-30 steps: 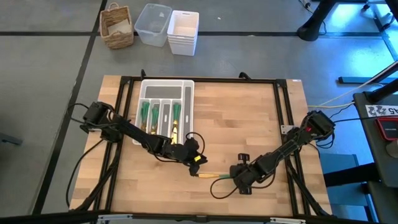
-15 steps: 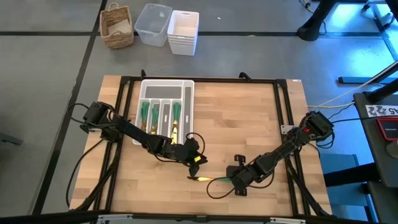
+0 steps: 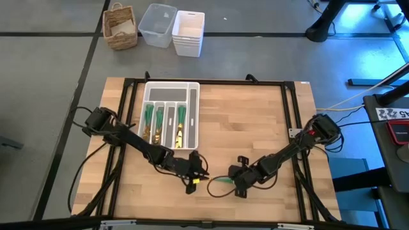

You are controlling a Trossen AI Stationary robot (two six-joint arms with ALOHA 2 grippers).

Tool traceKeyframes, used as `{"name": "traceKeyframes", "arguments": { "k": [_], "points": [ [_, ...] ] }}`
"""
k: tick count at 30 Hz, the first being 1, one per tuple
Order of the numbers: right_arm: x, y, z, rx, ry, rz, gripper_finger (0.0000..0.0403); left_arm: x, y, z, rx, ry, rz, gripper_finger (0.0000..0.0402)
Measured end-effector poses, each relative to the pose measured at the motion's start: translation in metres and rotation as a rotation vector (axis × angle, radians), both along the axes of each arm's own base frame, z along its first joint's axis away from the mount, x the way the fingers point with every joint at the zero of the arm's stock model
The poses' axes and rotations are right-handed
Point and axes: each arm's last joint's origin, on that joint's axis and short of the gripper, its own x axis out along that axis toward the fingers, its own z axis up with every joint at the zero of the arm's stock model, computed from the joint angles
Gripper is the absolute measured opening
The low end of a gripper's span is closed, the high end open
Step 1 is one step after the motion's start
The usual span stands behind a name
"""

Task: Sort silverware
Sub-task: Put the green knife into the white silverware tray

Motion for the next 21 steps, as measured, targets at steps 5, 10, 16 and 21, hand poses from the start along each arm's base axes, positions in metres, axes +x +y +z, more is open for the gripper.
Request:
{"name": "traceKeyframes", "arguments": {
  "k": [5,10,16,21],
  "points": [
    [0.012,-0.011,0.002,0.024,-0.044,-0.041,0.0006,0.000,-0.007,-0.022,-0.013,0.076,0.007,0.0082],
    [0.018,-0.020,0.002,0.030,-0.054,-0.073,0.0003,0.003,-0.004,-0.037,-0.031,0.117,0.043,0.0123],
    [0.021,-0.024,0.003,0.033,-0.071,-0.084,0.0005,0.008,0.007,-0.046,0.053,0.129,0.032,0.0154],
    [0.023,-0.024,0.005,0.041,-0.093,-0.072,0.0005,0.013,0.019,-0.047,0.126,0.127,0.025,0.0150]
  ]
}}
